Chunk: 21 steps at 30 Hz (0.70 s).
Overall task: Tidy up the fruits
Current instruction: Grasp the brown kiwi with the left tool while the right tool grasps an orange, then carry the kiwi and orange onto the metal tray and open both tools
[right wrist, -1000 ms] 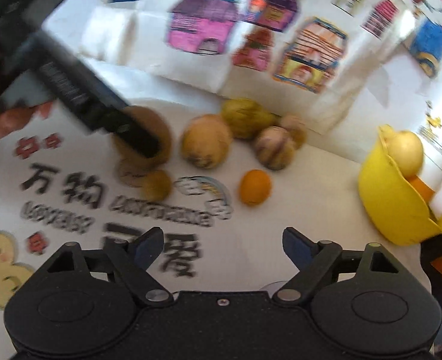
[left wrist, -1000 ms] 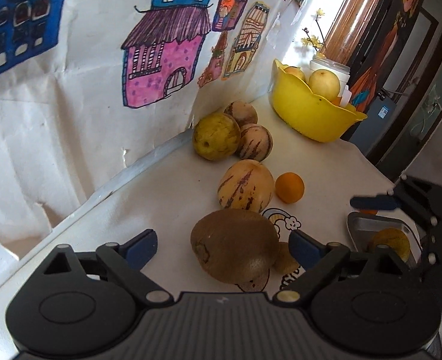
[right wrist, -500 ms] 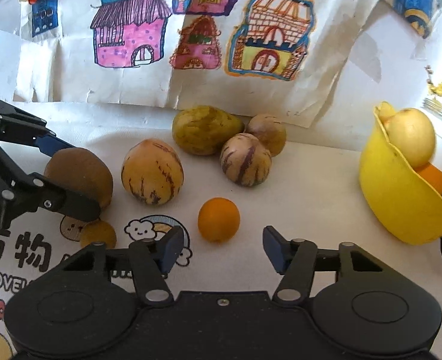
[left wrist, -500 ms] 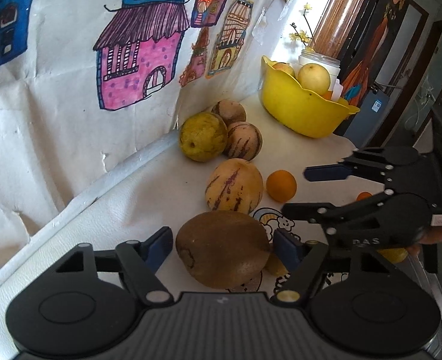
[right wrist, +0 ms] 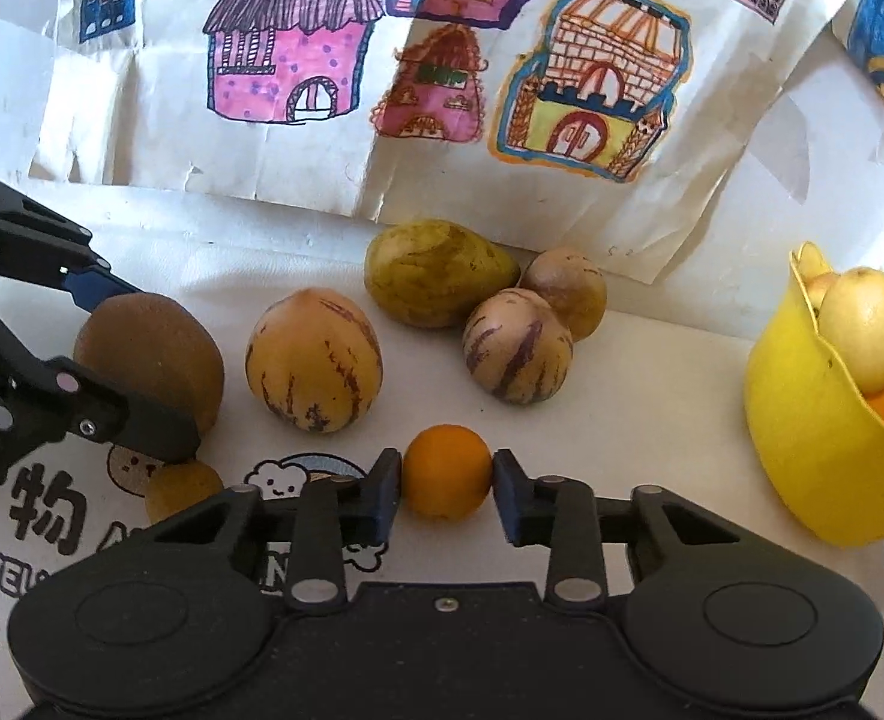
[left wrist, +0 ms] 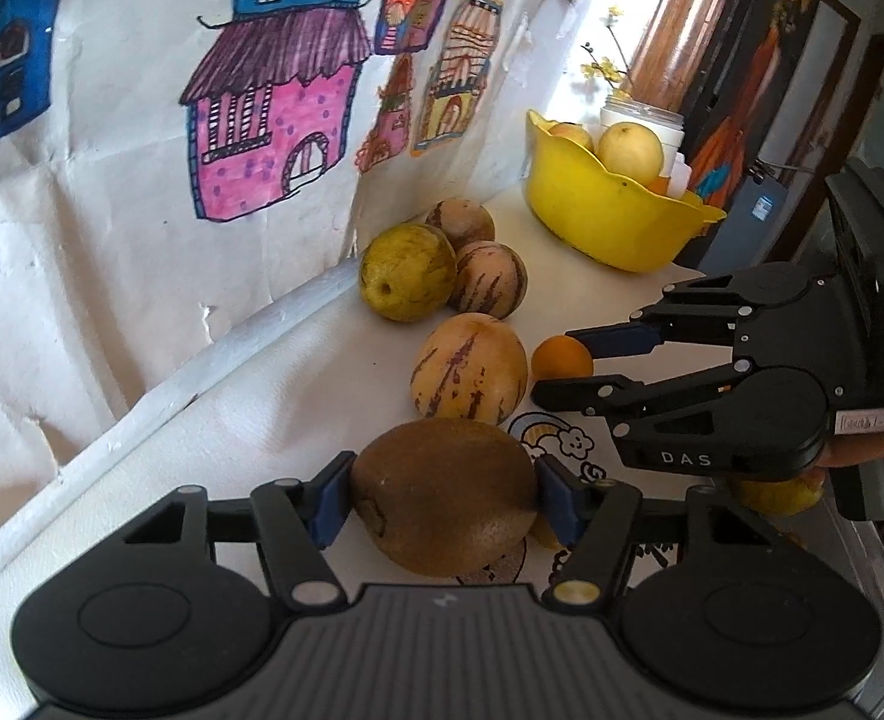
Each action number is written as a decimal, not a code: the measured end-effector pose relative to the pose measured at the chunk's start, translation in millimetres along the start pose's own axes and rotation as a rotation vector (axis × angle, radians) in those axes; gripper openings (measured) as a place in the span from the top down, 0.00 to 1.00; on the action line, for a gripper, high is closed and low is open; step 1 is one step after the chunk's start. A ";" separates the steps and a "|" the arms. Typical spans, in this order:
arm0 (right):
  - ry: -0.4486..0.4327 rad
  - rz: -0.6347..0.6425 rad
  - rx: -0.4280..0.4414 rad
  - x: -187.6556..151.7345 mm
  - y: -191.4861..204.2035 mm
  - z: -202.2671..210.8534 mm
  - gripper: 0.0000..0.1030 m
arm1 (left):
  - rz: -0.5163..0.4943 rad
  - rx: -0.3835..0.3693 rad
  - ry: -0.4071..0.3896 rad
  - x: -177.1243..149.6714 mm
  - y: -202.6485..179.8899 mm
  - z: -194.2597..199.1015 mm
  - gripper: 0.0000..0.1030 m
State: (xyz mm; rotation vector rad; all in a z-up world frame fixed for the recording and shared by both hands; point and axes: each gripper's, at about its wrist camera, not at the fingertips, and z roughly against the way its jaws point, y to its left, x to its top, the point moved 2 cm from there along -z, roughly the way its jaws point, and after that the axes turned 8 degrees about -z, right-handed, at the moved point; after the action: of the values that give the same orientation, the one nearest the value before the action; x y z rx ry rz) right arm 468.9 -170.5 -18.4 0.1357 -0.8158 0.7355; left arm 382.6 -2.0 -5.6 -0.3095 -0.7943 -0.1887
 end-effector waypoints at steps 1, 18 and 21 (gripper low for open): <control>0.000 -0.007 0.000 -0.6 -0.9 1.0 0.67 | 0.008 0.003 0.002 -0.1 -0.2 0.7 0.35; -0.115 -0.116 0.019 -35.6 24.3 123.1 0.67 | 0.084 -0.026 -0.016 -8.9 -32.3 43.2 0.35; -0.132 -0.136 -0.004 -49.0 19.6 148.6 0.67 | 0.074 -0.043 -0.028 -8.7 -49.4 52.4 0.35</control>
State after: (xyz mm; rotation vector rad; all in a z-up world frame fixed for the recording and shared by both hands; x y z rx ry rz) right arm 342.6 -239.0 46.7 0.2362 -0.9236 0.6010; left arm 327.6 -30.0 32.6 -0.3818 -0.8060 -0.1324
